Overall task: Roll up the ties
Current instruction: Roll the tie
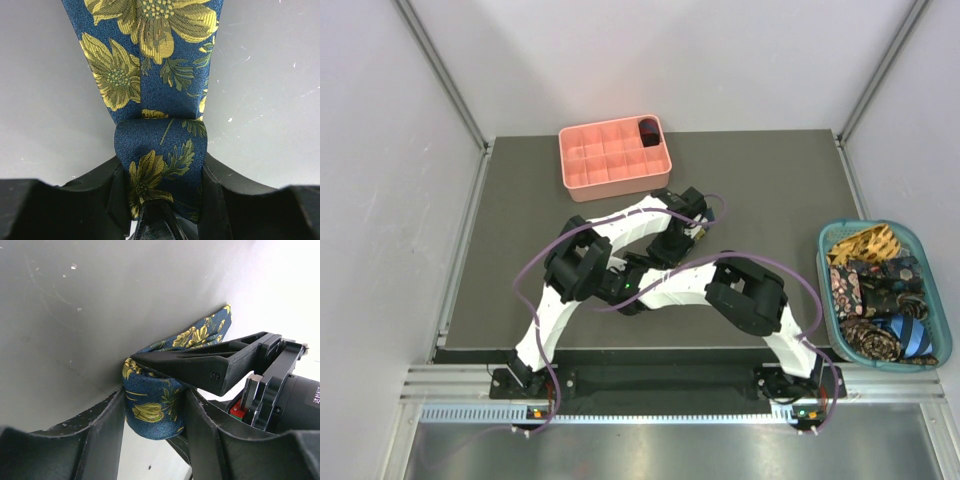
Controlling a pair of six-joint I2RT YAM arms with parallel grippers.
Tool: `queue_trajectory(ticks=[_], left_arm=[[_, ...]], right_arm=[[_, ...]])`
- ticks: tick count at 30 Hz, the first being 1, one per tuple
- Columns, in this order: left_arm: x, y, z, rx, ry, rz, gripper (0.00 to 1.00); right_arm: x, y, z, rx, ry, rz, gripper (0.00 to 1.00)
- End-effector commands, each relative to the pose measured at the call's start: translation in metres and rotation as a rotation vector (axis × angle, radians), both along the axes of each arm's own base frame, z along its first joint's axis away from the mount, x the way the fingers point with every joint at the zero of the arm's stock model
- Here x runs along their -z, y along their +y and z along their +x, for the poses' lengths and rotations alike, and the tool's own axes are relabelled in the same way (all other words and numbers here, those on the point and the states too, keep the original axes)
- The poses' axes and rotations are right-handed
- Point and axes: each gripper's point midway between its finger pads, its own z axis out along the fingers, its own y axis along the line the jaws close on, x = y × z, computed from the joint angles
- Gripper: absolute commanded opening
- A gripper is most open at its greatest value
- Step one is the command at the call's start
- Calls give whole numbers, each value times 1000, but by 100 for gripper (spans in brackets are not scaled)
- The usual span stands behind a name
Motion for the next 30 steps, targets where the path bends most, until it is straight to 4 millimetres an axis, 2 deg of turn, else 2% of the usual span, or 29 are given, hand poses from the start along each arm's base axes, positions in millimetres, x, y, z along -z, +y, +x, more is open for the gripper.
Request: queue_trajectory(ticks=[1,4,8,11,14,15,16,20,23,25,30], left_arm=[[28,53,-55,21,229,223,44],[21,48,-49,21,198,200,47],[11,36,-37,14,141,149,58],[2,25,-26,17,91,98,61],[-9,13,-14,18,35,41,73],[-13,8,-10,16,14,22,87],[-16,5,-7,18,-1,6,89],[-34,-14,12,16,-104,-99,89],[-35,-16,13,8,-119,-117,85],[-32,-9,20,-8,-154,-76,84],[-30,-10,26,-17,-188,-86,91]], right_arm=[[42,-51,10,119,121,-81,42],[42,-51,11,119,116,-81,42],[40,-48,11,113,119,-67,42],[39,-47,11,113,119,-57,42],[38,-46,11,109,120,-49,42],[37,-46,11,107,121,-47,42],[38,-46,11,108,122,-46,42],[36,-45,11,106,121,-40,41],[35,-44,11,103,123,-39,42],[33,-43,11,102,122,-37,41],[32,-42,11,100,126,-29,41]])
